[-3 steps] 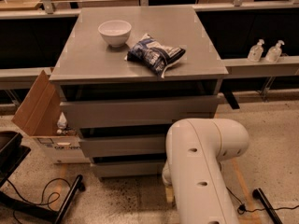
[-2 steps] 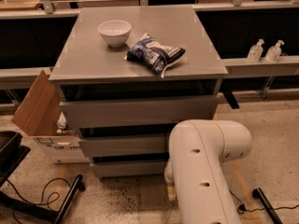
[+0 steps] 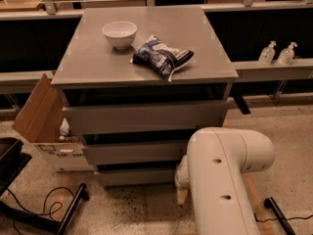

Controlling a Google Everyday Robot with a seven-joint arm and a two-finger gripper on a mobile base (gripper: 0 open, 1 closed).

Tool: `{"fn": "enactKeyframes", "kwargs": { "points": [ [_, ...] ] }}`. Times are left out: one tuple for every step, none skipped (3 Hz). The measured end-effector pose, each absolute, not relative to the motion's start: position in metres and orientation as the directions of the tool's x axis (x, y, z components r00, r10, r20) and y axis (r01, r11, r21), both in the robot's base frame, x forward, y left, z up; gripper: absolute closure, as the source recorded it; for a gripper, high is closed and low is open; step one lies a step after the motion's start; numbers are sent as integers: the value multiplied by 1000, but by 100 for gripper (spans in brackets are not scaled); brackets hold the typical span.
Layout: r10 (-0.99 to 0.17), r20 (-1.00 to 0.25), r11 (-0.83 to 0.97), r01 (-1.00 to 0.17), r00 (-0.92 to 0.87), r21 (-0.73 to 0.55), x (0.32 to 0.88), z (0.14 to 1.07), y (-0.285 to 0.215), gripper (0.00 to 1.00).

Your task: Open bottom drawer

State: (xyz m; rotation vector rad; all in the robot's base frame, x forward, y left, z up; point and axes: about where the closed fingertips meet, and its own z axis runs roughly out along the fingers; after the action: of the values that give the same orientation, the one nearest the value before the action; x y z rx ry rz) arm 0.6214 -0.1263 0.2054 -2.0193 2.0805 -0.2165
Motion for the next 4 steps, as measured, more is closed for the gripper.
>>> {"fn": "enactKeyframes", "kwargs": {
  "points": [
    [-996, -88, 49, -957, -24, -286, 630, 203, -121, 0],
    [-992, -122, 71, -952, -36, -299, 639, 194, -112, 0],
    [-989, -138, 91, -949, -51, -300, 646, 180, -104, 26],
    [-988, -141, 97, -951, -57, -295, 647, 172, -100, 49]
  ]
}}
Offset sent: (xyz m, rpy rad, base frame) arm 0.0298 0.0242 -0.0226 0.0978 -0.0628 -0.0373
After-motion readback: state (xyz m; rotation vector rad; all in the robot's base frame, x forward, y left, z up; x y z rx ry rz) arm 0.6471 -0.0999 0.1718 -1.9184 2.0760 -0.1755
